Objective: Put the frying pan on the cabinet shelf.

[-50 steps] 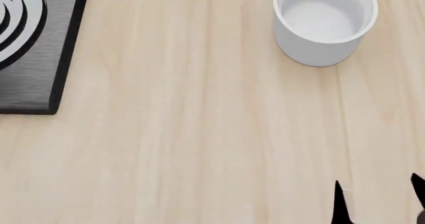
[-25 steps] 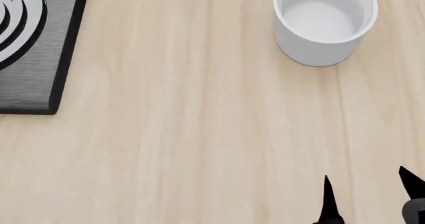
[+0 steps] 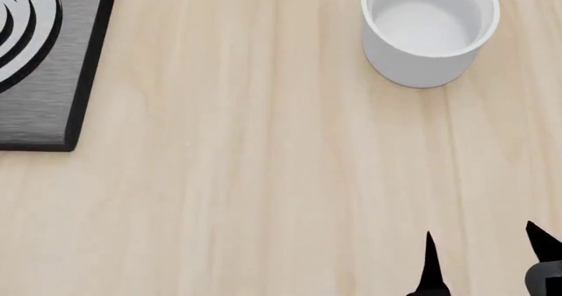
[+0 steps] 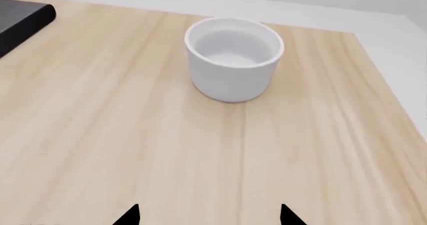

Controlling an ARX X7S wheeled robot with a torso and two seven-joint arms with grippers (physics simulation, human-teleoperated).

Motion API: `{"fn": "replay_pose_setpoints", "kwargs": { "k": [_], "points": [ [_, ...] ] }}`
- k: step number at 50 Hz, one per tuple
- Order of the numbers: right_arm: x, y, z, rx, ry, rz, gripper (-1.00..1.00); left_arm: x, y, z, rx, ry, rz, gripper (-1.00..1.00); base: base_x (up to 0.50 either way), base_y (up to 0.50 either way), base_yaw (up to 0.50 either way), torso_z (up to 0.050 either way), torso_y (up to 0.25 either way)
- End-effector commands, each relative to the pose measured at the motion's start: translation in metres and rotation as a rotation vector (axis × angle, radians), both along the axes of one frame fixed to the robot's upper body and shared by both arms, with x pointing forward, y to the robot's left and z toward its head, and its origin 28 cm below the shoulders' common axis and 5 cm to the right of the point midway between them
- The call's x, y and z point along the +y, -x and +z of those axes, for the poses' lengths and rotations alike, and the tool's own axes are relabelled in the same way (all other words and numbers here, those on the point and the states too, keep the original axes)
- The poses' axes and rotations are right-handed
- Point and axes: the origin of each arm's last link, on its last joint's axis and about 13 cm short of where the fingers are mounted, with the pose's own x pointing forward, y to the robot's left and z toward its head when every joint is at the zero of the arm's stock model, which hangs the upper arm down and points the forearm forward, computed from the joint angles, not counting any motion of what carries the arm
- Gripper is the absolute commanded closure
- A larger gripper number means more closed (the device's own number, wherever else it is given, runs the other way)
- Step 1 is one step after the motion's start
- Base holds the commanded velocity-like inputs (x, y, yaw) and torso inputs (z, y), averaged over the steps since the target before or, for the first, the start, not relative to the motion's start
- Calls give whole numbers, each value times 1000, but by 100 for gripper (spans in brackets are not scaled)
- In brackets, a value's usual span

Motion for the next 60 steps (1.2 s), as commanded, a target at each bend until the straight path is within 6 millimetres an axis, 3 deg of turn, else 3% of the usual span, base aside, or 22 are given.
{"fn": "replay_pose_setpoints", "kwargs": {
  "k": [1,14,31,60],
  "points": [
    [2,1,0,10,-2,-10,-100,10,2,12,-63,0,71,100,0,0,-3,0,0],
    [2,1,0,16,3,-11,-100,16,2,7,-65,10,127,100,0,0,0,0,2],
    [3,0,-2,28,0,-5,-100,28,15,-14,-75,51,245,100,0,0,0,1,2],
    [6,-3,-7,39,0,5,-100,29,20,-26,-63,73,302,100,0,0,0,0,1]
  ]
}}
